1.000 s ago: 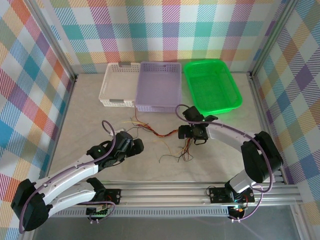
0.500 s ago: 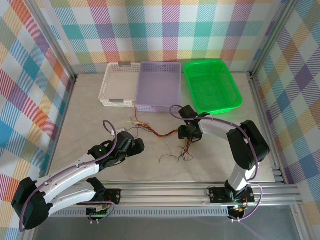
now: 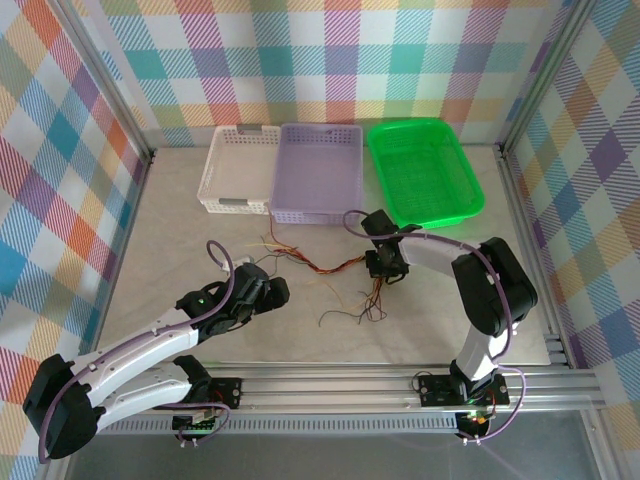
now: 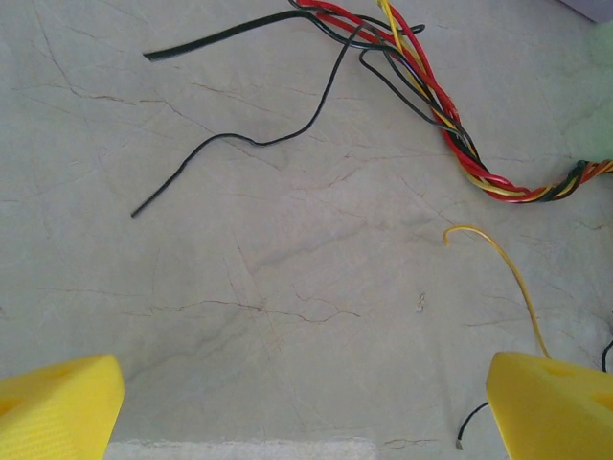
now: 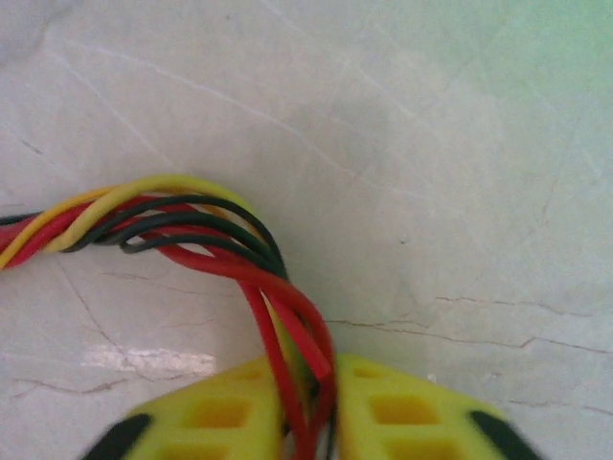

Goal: Untangle the cables

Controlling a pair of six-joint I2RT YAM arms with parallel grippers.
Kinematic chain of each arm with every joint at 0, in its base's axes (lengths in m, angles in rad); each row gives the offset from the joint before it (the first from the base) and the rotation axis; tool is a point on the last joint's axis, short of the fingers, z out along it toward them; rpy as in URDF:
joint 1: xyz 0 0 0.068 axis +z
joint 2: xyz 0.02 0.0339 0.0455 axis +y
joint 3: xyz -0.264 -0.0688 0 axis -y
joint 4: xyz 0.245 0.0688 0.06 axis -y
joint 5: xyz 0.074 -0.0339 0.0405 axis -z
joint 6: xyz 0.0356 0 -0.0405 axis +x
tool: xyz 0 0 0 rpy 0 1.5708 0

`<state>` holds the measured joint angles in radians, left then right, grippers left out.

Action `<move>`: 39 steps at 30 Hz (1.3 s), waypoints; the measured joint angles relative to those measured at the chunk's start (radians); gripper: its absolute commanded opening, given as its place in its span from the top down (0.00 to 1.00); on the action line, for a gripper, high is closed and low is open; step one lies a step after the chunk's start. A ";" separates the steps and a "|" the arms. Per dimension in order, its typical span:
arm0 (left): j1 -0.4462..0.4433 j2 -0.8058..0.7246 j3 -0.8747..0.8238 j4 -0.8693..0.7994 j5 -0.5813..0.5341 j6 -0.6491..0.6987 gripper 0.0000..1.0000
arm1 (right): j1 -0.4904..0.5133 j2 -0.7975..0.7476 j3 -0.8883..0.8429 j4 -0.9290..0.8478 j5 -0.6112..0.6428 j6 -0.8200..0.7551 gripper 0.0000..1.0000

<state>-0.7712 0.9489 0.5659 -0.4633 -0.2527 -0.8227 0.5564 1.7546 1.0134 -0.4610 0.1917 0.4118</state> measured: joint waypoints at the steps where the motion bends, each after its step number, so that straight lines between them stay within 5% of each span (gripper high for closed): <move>1: 0.000 0.000 0.000 0.000 -0.001 0.000 0.03 | 0.000 0.000 -0.002 0.005 -0.002 -0.005 0.97; 11: -0.001 0.000 0.000 0.014 0.002 -0.001 0.03 | 0.018 -0.098 -0.085 0.048 -0.032 -0.067 1.00; 23: -0.012 0.003 0.024 0.059 0.034 -0.023 0.02 | 0.042 -0.432 -0.098 0.045 -0.162 -0.185 1.00; 39: -0.016 0.069 0.028 0.365 0.264 0.163 0.00 | 0.060 -0.523 -0.021 0.003 -0.459 -0.251 1.00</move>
<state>-0.7868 1.0180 0.5938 -0.0978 0.0116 -0.6598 0.6159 1.2316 0.9928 -0.4576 -0.2672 0.1612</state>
